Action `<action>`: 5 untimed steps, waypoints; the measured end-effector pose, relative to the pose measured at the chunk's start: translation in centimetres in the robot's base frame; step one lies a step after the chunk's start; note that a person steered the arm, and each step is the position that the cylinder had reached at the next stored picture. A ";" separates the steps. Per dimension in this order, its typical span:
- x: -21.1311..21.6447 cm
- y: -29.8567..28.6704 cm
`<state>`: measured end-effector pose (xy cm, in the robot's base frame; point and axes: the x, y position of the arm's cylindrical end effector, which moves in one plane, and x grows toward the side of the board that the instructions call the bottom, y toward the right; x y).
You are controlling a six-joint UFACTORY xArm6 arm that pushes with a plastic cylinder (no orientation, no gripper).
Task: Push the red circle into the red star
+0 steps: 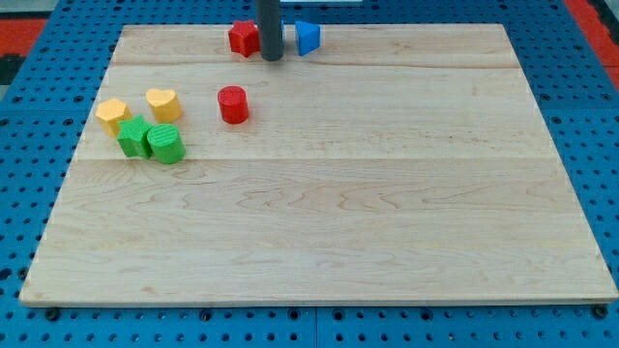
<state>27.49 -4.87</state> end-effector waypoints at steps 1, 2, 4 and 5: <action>6.7 3.2; 12.8 1.9; 10.9 -6.9; 6.6 -6.7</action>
<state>34.10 -11.57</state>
